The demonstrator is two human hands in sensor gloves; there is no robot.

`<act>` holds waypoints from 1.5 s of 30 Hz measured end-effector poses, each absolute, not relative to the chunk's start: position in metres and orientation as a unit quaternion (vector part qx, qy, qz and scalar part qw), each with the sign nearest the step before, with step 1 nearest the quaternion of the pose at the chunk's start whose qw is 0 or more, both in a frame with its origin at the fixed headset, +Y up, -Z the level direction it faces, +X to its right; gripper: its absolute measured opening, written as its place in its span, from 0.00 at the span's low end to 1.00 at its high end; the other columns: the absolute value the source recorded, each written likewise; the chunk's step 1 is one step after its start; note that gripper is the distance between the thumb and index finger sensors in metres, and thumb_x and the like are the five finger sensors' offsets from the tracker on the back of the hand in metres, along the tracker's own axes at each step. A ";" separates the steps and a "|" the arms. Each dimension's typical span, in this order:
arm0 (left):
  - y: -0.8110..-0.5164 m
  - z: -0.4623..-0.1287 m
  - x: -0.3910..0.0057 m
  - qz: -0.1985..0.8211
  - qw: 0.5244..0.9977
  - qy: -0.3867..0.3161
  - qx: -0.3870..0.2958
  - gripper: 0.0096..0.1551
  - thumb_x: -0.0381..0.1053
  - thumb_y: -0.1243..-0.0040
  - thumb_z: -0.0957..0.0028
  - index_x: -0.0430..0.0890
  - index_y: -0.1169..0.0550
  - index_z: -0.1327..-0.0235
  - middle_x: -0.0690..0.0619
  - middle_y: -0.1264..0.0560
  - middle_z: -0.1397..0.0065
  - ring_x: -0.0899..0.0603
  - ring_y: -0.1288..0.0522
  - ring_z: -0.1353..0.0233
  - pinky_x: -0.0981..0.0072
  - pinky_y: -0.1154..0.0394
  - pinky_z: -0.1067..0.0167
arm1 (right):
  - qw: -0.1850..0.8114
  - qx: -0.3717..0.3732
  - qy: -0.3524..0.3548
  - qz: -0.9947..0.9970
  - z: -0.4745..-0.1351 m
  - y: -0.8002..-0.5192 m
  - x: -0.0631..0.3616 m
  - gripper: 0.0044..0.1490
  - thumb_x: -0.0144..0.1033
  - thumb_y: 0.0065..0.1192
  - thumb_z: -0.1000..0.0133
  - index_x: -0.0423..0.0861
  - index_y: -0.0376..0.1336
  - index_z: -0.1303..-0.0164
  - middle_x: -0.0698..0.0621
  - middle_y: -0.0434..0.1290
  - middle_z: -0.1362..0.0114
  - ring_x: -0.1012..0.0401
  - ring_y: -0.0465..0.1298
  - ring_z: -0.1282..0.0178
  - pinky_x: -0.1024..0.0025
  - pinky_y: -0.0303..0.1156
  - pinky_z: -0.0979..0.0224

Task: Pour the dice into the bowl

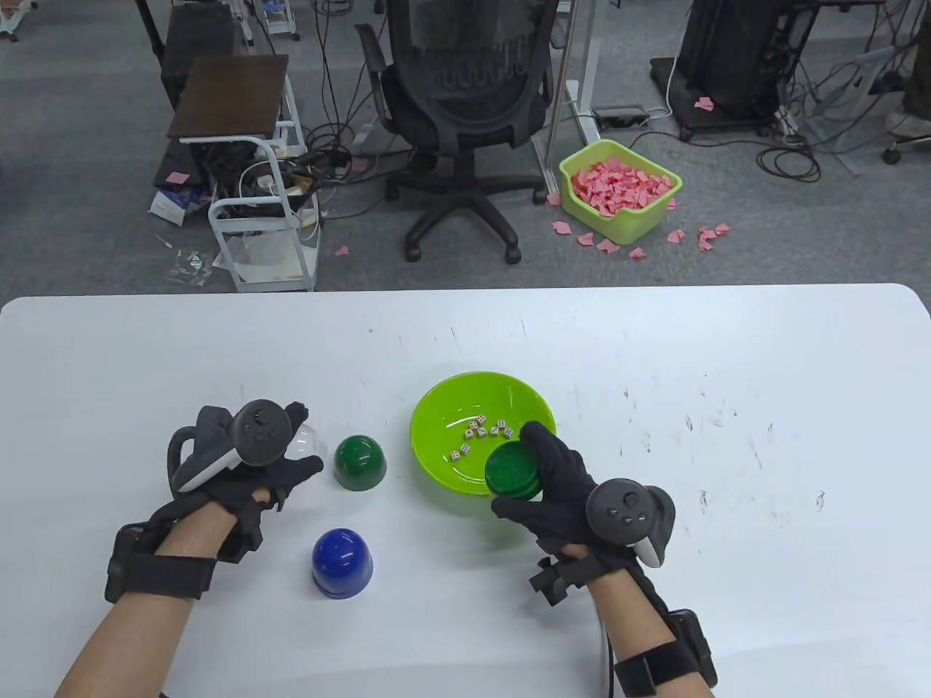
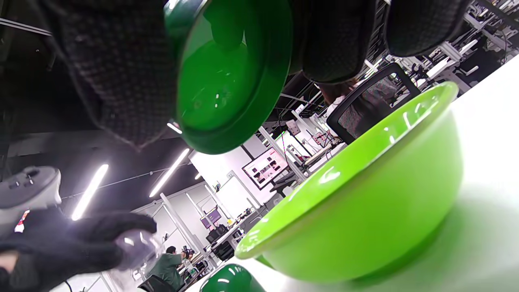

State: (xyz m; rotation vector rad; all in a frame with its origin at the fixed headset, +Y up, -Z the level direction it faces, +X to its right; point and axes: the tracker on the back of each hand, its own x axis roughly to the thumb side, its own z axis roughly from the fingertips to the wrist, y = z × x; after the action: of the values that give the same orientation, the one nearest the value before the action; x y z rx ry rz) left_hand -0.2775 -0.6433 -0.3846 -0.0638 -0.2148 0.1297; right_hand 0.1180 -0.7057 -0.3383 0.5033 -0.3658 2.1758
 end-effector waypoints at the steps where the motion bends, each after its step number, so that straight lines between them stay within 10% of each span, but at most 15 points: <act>1: -0.638 -0.383 -0.273 0.072 0.990 -0.117 -0.028 0.50 0.70 0.34 0.57 0.50 0.35 0.24 0.42 0.26 0.26 0.35 0.26 0.29 0.36 0.32 0.29 | 0.424 0.203 -0.145 0.871 -0.338 -0.706 0.116 0.66 0.47 0.83 0.54 0.33 0.49 0.17 0.32 0.61 0.16 0.33 0.69 0.31 0.23 0.62 0.30; 45: -0.644 -0.351 -0.140 0.234 0.930 -0.283 -0.032 0.50 0.70 0.34 0.57 0.51 0.35 0.24 0.44 0.26 0.26 0.36 0.26 0.29 0.37 0.31 0.29 | 0.406 0.266 -0.138 0.864 -0.322 -0.711 0.075 0.69 0.50 0.82 0.53 0.30 0.46 0.17 0.29 0.64 0.18 0.35 0.72 0.34 0.26 0.64 0.31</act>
State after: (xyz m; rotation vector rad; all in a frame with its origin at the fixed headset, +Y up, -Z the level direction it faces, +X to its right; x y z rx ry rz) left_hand -0.1397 -0.6439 -0.3505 -0.0649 -0.5795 0.4785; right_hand 0.0747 -0.7109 -0.3217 0.6701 -0.3479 2.1791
